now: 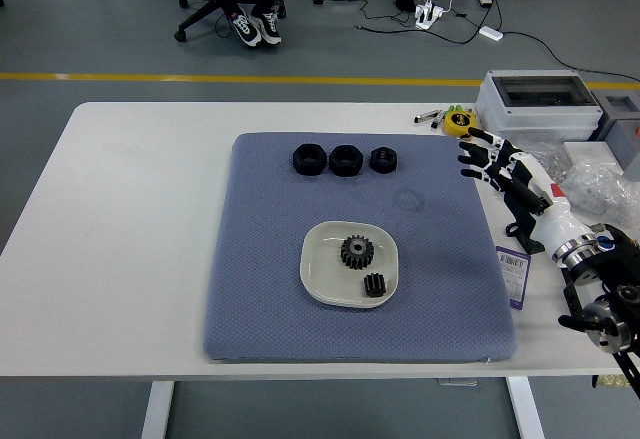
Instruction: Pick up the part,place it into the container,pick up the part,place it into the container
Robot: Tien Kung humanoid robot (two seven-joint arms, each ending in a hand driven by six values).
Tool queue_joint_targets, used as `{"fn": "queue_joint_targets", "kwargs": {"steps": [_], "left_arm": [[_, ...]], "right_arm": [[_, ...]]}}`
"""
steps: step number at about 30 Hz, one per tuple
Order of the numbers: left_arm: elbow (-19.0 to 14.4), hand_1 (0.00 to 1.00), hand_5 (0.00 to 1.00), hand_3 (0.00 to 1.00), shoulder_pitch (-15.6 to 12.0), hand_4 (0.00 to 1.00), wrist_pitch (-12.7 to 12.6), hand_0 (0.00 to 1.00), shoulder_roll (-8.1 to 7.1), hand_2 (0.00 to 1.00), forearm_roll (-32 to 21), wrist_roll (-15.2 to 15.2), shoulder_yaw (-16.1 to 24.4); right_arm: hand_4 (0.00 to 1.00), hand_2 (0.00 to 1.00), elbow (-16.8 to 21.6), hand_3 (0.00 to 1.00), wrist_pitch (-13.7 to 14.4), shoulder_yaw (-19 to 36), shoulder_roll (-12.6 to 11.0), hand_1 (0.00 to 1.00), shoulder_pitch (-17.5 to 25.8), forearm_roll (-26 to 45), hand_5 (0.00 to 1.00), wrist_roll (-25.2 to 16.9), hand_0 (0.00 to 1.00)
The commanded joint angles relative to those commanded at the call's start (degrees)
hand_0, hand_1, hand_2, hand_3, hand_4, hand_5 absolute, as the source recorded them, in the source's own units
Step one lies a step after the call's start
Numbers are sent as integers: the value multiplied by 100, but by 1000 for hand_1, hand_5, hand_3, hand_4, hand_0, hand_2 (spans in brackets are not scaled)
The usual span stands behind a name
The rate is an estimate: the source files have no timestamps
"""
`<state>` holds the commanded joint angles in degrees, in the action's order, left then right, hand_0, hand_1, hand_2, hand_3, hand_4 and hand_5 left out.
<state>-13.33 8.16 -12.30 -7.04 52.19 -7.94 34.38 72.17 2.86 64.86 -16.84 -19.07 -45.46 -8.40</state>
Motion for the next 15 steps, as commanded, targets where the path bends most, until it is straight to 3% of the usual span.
{"fn": "queue_joint_targets", "kwargs": {"steps": [2,15], "left_arm": [[0,650,560,549,1,594,4,679,3,632,25,-1,8],[4,649,561,551,25,597,8,679,-1,630,17,21,-12]], "right_arm": [[998,880,19,957,41,203,47,864,141,455,826,-48,937],[998,878,180,938,-10,1287,193,867,989,-88,829,-82,937]]}}
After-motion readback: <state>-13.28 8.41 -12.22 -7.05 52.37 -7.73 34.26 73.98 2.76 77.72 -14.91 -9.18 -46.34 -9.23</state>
